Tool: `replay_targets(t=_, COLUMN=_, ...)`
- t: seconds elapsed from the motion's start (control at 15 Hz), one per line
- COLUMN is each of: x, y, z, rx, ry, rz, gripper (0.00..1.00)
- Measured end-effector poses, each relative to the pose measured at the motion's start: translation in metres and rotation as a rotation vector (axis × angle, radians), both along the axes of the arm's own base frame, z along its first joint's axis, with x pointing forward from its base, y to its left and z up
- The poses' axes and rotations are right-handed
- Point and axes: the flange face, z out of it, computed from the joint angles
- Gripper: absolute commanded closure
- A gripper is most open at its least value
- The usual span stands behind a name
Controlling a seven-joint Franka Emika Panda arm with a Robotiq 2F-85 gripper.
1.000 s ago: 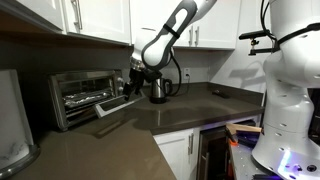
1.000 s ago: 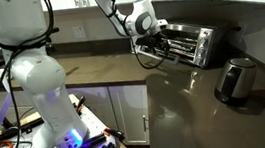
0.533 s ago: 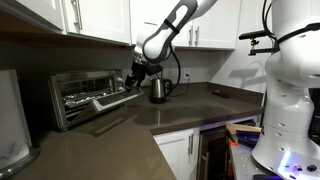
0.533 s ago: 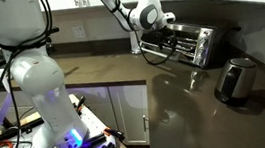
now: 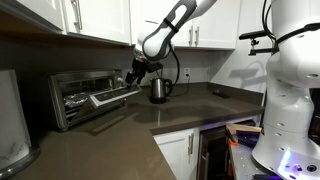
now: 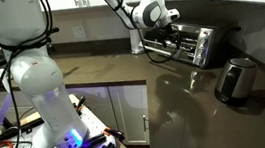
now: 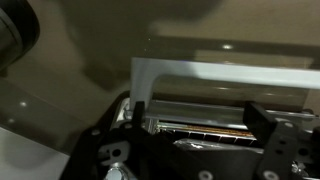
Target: Close the oven
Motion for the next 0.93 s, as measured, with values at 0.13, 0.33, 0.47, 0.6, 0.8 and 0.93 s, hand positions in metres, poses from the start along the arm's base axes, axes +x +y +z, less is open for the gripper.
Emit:
replay_targets(t=0.13, x=0.004, y=0.000, z=0.006, rx=-0.010, ry=-0.011, rz=0.008, gripper=0.00)
replay_targets(t=0.33, x=0.009, y=0.000, z=0.015, rx=-0.046, ry=-0.027, rz=0.037, gripper=0.00)
replay_targets(t=0.47, x=0.013, y=0.001, z=0.022, rx=-0.071, ry=-0.039, rz=0.055, gripper=0.00)
replay_targets(t=0.6, x=0.016, y=0.003, z=0.027, rx=-0.101, ry=-0.053, rz=0.068, gripper=0.00)
replay_targets(t=0.8, x=0.017, y=0.007, z=0.030, rx=-0.123, ry=-0.065, rz=0.078, gripper=0.00)
replay_targets(t=0.93, x=0.018, y=0.011, z=0.030, rx=-0.122, ry=-0.070, rz=0.087, gripper=0.00)
